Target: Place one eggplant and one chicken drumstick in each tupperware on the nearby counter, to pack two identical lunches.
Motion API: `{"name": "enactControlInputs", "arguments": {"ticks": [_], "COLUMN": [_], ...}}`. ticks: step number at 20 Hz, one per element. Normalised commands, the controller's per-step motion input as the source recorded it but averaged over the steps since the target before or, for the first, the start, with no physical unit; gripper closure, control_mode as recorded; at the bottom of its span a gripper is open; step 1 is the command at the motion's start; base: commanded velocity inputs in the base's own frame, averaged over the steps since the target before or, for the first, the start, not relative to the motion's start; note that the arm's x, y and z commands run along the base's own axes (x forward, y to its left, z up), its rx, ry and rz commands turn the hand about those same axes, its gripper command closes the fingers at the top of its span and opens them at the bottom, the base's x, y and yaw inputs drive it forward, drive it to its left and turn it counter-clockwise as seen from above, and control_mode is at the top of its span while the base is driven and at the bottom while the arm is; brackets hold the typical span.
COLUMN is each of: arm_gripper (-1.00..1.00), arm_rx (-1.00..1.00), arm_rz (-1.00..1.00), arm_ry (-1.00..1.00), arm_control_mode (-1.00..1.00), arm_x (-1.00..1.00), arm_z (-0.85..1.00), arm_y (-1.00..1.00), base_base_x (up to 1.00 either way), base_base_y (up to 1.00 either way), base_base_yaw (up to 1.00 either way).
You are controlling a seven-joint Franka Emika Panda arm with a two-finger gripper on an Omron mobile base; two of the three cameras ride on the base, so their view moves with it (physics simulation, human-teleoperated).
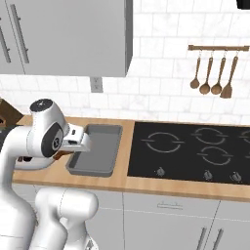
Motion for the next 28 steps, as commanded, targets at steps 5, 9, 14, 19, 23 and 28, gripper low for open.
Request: {"name": "enactControlInputs", "arguments": {"ticks": [5,9,14,19,23,28], "arm_gripper": [1.00,1.00,1.00,1.00,-1.00,-1.00], "arm_rx": [0.00,0.00,0.00,0.00,-0.01,0.00], "arm_rz": [-0.02,-0.01,-0.01,0.00,-0.05,-0.01], "arm_ry": [0.08,0.09,0.07,0.09,0.08,0.00], "arm_control_mode": [-1.00,-1.00,-1.00,-1.00,-1.00,-1.00], "arm_x": [1.00,1.00,1.00,1.00,0.74,0.12], "arm_z": [-0.55,-0.68,-0.65,-0.69,-0.32,0.04], "arm_y": [0.02,0.00,0.00,0.00,0.00,0.00], "base_base_x": [0.00,0.00,0.00,0.00,0.00,0.00], "base_base_y": [0.00,0.00,0.00,0.00,0.00,0.00], "base_base_yaw": [0.00,0.00,0.00,0.00,0.00,0.00]}}
